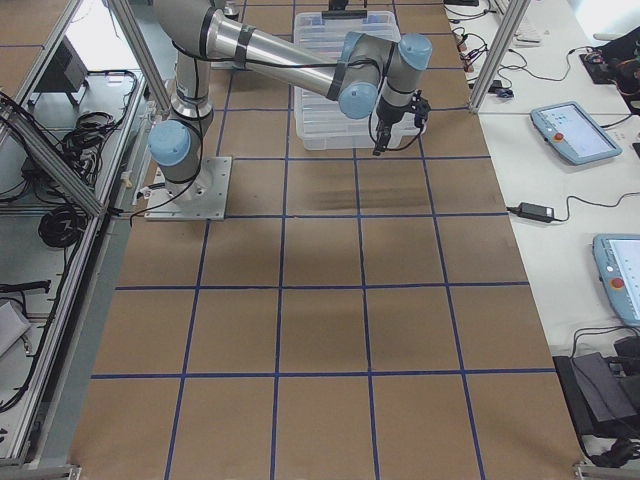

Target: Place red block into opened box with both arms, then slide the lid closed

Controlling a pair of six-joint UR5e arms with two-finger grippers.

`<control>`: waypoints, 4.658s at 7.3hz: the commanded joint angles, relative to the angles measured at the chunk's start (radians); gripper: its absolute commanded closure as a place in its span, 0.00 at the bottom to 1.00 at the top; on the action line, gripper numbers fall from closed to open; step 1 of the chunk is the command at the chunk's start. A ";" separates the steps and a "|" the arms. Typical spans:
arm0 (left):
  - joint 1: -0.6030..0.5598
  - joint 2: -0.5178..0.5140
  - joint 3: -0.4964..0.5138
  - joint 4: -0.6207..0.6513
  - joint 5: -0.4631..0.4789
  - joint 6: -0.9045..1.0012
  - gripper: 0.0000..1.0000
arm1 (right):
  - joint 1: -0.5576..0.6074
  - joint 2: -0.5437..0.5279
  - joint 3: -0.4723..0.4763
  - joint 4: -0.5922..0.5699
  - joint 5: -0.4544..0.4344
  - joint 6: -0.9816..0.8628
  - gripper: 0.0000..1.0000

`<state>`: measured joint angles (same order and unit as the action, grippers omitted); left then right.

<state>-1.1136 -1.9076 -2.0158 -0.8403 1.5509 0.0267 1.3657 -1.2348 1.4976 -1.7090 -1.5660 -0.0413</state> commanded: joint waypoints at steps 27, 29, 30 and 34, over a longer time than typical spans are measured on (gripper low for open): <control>-0.428 0.064 0.138 -0.169 -0.094 -0.108 0.98 | -0.131 -0.109 -0.095 0.112 -0.066 -0.278 0.00; -0.428 0.061 0.108 -0.169 -0.092 -0.100 0.97 | -0.131 -0.106 -0.089 0.111 -0.063 -0.282 0.00; -0.425 0.061 0.097 -0.155 -0.091 -0.090 0.90 | -0.131 -0.103 -0.089 0.109 -0.059 -0.284 0.00; -0.425 0.055 0.100 -0.149 -0.086 -0.084 0.45 | -0.131 -0.100 -0.088 0.111 -0.060 -0.284 0.00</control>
<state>-1.5387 -1.8533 -1.9235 -0.9910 1.4636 -0.0580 1.2354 -1.3367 1.4094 -1.5990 -1.6249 -0.3240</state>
